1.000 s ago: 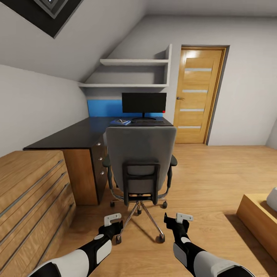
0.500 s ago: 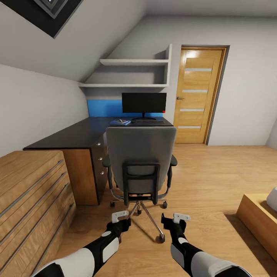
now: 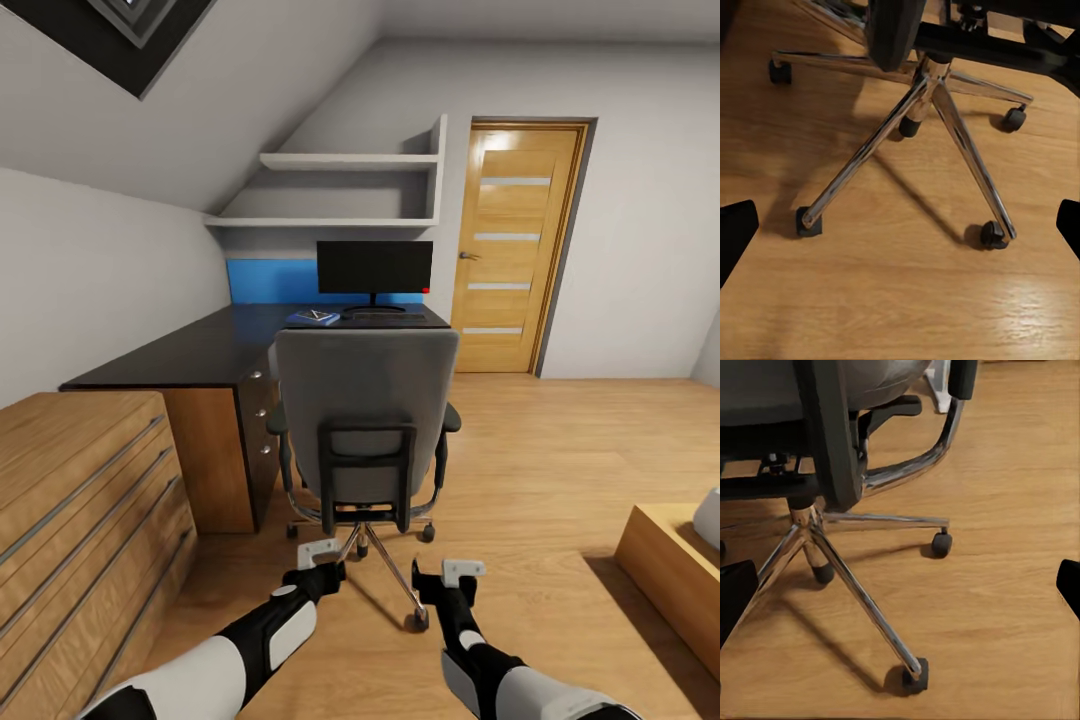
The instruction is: In the bedroom, organize the workspace by keeping the computer under the desk, ensuring the monitor is on the desk, placing the keyboard on the desk next to the monitor, placing the mouse on the desk next to the keyboard, moving the folder from the swivel chair onto the desk next to the mouse, stacking the notebook on top of the folder with the pen on top of the notebook, and positioning the swivel chair next to the desk.
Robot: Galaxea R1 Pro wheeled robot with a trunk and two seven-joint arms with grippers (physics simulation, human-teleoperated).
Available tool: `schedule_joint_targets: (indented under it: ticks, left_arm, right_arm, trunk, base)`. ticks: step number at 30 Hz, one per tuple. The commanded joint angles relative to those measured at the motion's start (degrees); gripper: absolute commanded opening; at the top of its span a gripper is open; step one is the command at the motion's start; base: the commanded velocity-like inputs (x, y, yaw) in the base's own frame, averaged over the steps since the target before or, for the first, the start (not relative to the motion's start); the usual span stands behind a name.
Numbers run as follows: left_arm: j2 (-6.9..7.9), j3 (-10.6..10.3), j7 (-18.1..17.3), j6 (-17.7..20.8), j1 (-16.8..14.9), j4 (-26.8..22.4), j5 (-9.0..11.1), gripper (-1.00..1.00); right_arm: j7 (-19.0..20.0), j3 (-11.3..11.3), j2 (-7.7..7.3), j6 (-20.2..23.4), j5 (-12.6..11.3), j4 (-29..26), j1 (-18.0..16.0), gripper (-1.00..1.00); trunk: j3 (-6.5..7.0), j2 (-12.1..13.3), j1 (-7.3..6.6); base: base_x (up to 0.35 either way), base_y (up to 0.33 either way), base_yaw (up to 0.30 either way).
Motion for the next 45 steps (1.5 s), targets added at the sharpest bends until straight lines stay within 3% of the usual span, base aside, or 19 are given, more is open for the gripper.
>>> schedule_joint_targets:
  ticks: [1, 3, 8, 45]
  left_arm:
    - [0.11, -0.5, 0.3, -0.4, -0.1, 0.0, 0.5, 1.00]
    - [0.23, -0.7, 0.3, -0.5, -0.1, 0.0, 0.6, 1.00]
    - [0.20, -0.9, 0.3, -0.6, -0.1, 0.1, 0.7, 1.00]
    - [0.18, -0.9, 0.4, -0.7, -0.1, 0.2, 0.7, 1.00]
  right_arm:
    - [-0.2, 0.5, 0.01, -0.5, 0.4, 0.0, 0.2, 1.00]
    - [-0.2, 0.5, 0.02, -0.9, 1.8, 0.1, 0.6, 1.00]
    - [-0.2, 0.5, 0.02, -1.1, 2.3, 0.0, 0.7, 1.00]
    - [-0.1, 0.7, 0.10, -0.8, 2.3, 0.1, 0.8, 1.00]
  trunk:
    - [-0.06, 0.0, -0.01]
    - [-0.06, 0.0, -0.01]
    - [-0.06, 0.0, -0.01]
    - [-0.06, 0.0, -0.01]
  base:
    - [0.109, 0.000, 0.000]
    - [0.221, 0.000, 0.000]
    - [0.300, 0.000, 0.000]
    - [0.321, 0.000, 0.000]
